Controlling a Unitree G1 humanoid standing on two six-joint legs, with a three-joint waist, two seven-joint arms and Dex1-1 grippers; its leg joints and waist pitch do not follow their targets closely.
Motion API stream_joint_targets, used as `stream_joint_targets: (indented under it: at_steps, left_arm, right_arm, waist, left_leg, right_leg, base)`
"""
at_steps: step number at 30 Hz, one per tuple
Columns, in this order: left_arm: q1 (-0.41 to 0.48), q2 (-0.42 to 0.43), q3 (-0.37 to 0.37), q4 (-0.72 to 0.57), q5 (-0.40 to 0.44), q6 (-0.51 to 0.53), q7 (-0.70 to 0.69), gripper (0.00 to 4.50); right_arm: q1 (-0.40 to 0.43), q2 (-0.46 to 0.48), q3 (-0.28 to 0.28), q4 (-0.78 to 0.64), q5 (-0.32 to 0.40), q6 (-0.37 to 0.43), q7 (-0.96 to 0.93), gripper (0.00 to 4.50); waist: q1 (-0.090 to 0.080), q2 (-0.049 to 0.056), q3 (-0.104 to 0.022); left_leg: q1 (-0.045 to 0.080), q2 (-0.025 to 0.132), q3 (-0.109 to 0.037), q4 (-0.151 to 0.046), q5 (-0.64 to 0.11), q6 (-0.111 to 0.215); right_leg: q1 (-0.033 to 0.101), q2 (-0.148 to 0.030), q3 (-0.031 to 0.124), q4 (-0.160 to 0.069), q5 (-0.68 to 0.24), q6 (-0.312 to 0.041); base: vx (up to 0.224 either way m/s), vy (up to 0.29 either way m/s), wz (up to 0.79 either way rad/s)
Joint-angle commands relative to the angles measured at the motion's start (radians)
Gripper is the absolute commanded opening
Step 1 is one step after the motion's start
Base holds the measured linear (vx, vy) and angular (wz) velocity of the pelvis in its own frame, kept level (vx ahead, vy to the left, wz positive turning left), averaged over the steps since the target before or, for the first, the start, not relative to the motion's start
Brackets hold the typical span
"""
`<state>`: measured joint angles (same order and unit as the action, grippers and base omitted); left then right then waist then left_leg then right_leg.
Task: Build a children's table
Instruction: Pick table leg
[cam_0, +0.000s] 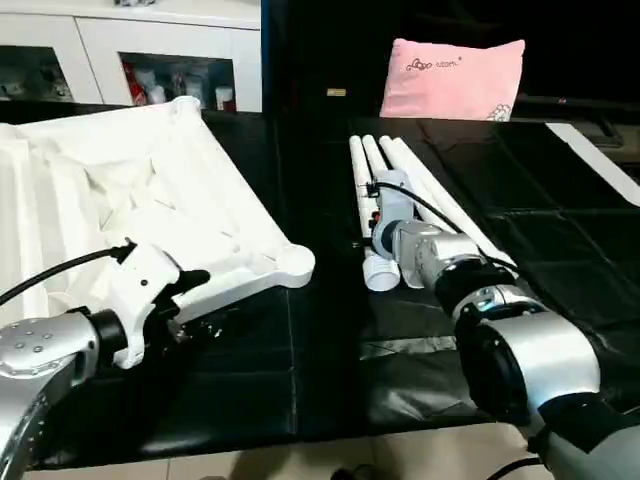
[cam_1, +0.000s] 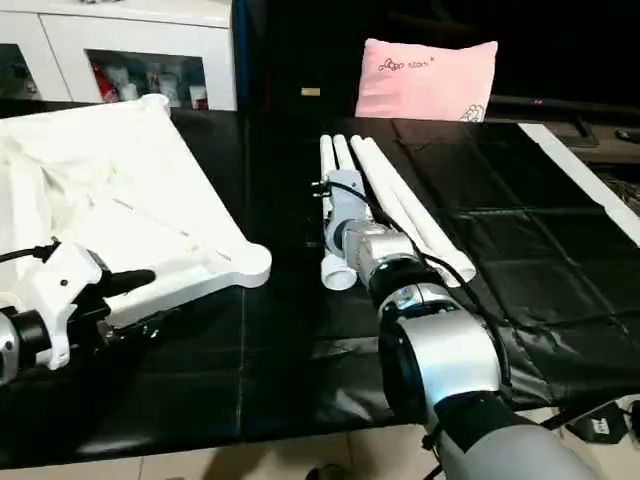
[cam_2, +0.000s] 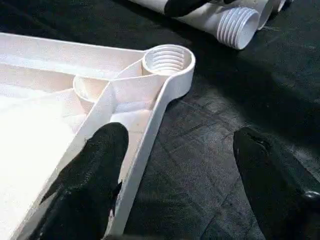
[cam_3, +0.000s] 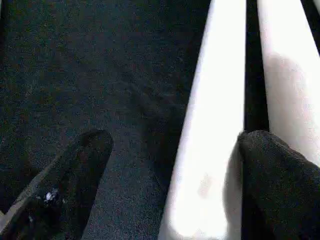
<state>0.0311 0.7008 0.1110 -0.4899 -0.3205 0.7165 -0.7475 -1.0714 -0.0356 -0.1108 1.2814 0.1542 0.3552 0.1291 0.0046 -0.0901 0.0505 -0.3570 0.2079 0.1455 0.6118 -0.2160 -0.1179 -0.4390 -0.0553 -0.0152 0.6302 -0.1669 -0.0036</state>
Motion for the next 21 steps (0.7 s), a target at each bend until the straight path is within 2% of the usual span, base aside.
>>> stream_joint_targets:
  at_steps: [1, 3, 5, 7, 11, 12, 16, 20, 21]
  left_arm:
    - [0.007, 0.014, 0.006, -0.035, -0.009, 0.011, 0.009, 3.75]
    - [0.008, 0.016, 0.005, -0.042, -0.011, 0.015, 0.012, 3.75]
    - [0.007, 0.017, 0.005, -0.043, -0.012, 0.016, 0.012, 3.75]
    - [0.004, 0.02, 0.005, -0.043, -0.012, 0.018, 0.012, 3.8]
    - [-0.002, 0.023, -0.004, -0.042, -0.008, 0.019, 0.013, 3.8]
    - [-0.003, 0.024, -0.007, -0.042, -0.008, 0.019, 0.014, 3.8]
    - [-0.008, 0.026, -0.015, -0.048, -0.011, 0.024, 0.015, 3.8]
    - [-0.012, 0.034, -0.025, -0.054, -0.015, 0.029, 0.005, 3.8]
    - [-0.011, 0.038, -0.03, -0.054, -0.013, 0.028, 0.004, 3.8]
  right_arm:
    - [-0.009, -0.009, 0.0, 0.02, -0.01, 0.013, -0.018, 4.5]
    - [-0.004, -0.014, 0.015, 0.025, -0.029, 0.015, -0.005, 4.5]
    - [-0.004, -0.013, 0.001, 0.026, -0.019, 0.026, -0.002, 4.5]
    - [-0.003, -0.011, -0.026, 0.026, -0.001, 0.021, -0.01, 4.2]
    - [-0.005, -0.012, -0.043, 0.029, 0.007, 0.037, -0.017, 3.99]
    - [-0.006, -0.012, -0.048, 0.031, 0.01, 0.042, -0.014, 3.72]
    - [-0.008, -0.013, -0.068, 0.037, 0.026, 0.064, -0.007, 3.53]
    - [-0.003, -0.018, -0.084, 0.042, 0.029, 0.081, -0.011, 3.21]
    - [0.0, -0.019, -0.104, 0.045, 0.042, 0.087, -0.028, 3.08]
  waist:
    - [0.003, 0.026, -0.06]
    - [0.003, 0.024, -0.059]
    - [0.003, 0.024, -0.059]
    - [0.004, 0.025, -0.058]
    - [0.004, 0.024, -0.06]
    - [0.004, 0.023, -0.06]
    - [0.005, 0.023, -0.06]
    - [0.005, 0.019, -0.061]
    - [0.004, 0.017, -0.061]
  left_leg:
    - [-0.005, -0.002, 0.026, -0.072, -0.156, -0.016]
    - [-0.005, -0.002, 0.026, -0.072, -0.158, -0.017]
    - [-0.005, -0.003, 0.026, -0.072, -0.169, -0.018]
    - [-0.004, -0.002, 0.025, -0.073, -0.178, -0.019]
    - [-0.005, -0.003, 0.026, -0.072, -0.161, -0.019]
    - [-0.005, -0.003, 0.026, -0.071, -0.156, -0.017]
    - [-0.005, -0.003, 0.025, -0.072, -0.158, -0.016]
    - [-0.005, -0.003, 0.026, -0.071, -0.157, -0.017]
    - [-0.005, -0.004, 0.027, -0.07, -0.154, -0.016]
  right_leg:
    - [0.057, -0.035, 0.019, -0.049, -0.152, -0.195]
    - [0.056, -0.035, 0.018, -0.05, -0.16, -0.194]
    - [0.055, -0.035, 0.019, -0.051, -0.172, -0.191]
    - [0.055, -0.036, 0.019, -0.052, -0.186, -0.186]
    - [0.056, -0.035, 0.019, -0.05, -0.167, -0.188]
    - [0.057, -0.035, 0.019, -0.049, -0.158, -0.19]
    - [0.057, -0.035, 0.018, -0.049, -0.16, -0.192]
    - [0.057, -0.036, 0.018, -0.049, -0.167, -0.188]
    - [0.057, -0.035, 0.018, -0.05, -0.164, -0.189]
  base:
    - [0.0, 0.0, 0.0]
    - [0.0, 0.0, 0.0]
    - [0.0, 0.0, 0.0]
    - [0.0, 0.0, 0.0]
    - [0.0, 0.0, 0.0]
    - [0.0, 0.0, 0.0]
    - [0.0, 0.0, 0.0]
    - [0.0, 0.0, 0.0]
    - [0.0, 0.0, 0.0]
